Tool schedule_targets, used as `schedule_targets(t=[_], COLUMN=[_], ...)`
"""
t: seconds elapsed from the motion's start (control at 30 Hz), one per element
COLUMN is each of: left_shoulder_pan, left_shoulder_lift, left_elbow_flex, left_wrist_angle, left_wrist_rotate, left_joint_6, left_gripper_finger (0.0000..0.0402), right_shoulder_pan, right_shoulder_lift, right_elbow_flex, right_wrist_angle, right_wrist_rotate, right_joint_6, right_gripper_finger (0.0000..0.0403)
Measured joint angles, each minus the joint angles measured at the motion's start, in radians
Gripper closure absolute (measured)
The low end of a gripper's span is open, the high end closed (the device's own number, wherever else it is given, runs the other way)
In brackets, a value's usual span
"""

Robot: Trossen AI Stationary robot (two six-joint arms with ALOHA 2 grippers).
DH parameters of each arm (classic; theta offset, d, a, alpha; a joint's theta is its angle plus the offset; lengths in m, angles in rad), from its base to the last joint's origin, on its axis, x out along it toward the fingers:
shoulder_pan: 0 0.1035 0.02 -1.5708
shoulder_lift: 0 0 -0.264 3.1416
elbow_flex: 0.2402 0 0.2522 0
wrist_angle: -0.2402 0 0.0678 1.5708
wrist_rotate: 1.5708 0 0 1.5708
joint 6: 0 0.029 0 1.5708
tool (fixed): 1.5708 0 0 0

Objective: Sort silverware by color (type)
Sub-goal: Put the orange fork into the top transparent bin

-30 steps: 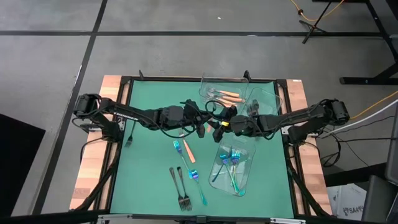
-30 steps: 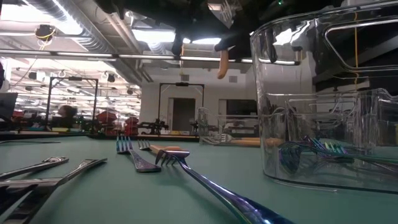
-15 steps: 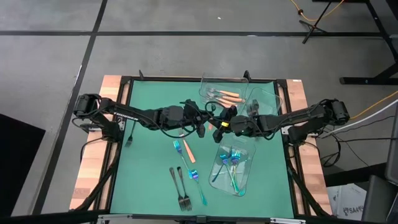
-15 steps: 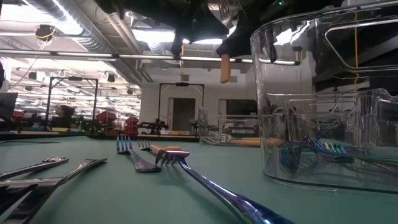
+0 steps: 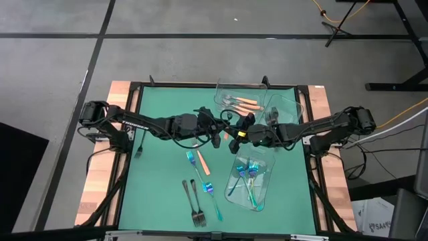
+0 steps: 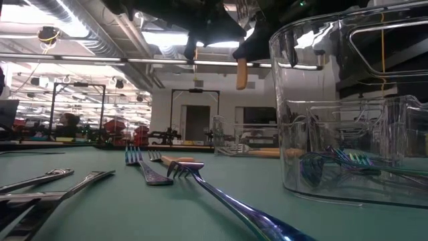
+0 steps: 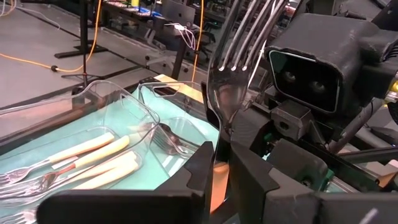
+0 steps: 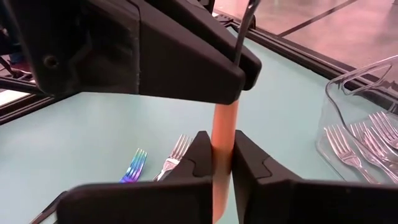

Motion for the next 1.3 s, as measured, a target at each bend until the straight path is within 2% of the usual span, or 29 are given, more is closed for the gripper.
schedule_targets(t=[0.3,0.47,0.67,0.83,1.07,1.3], left_shoulder_pan=[0.031,0.039,0.04,0.053,0.097,0.157], left_shoulder_lift=[-0.001,-0.001,-0.001,-0.001,-0.001,-0.001], left_elbow_flex=[0.0,0.0,0.001,0.001,0.001,0.001], left_wrist_angle=[0.0,0.001,0.0,-0.026,-0.091,-0.243], left_wrist_rotate=[0.07,0.118,0.115,0.115,0.119,0.115], left_joint_6=[0.0,0.0,0.003,0.051,0.053,0.053], left_gripper_finger=[0.0357,0.0324,0.0283,0.0266,0.0262,0.0262], right_shoulder_pan=[-0.001,-0.007,-0.029,-0.049,-0.114,-0.219], right_shoulder_lift=[0.0,0.0,0.0,0.0,-0.006,-0.079], right_elbow_flex=[0.0,0.0,0.0,0.0,0.0,-0.001], right_wrist_angle=[-0.002,-0.005,-0.006,-0.018,-0.081,-0.164], right_wrist_rotate=[0.003,-0.004,-0.019,-0.031,-0.087,-0.138], right_joint_6=[0.0,-0.001,-0.004,-0.032,-0.051,-0.133], right_gripper_finger=[0.0397,0.0397,0.0397,0.0397,0.0398,0.0397])
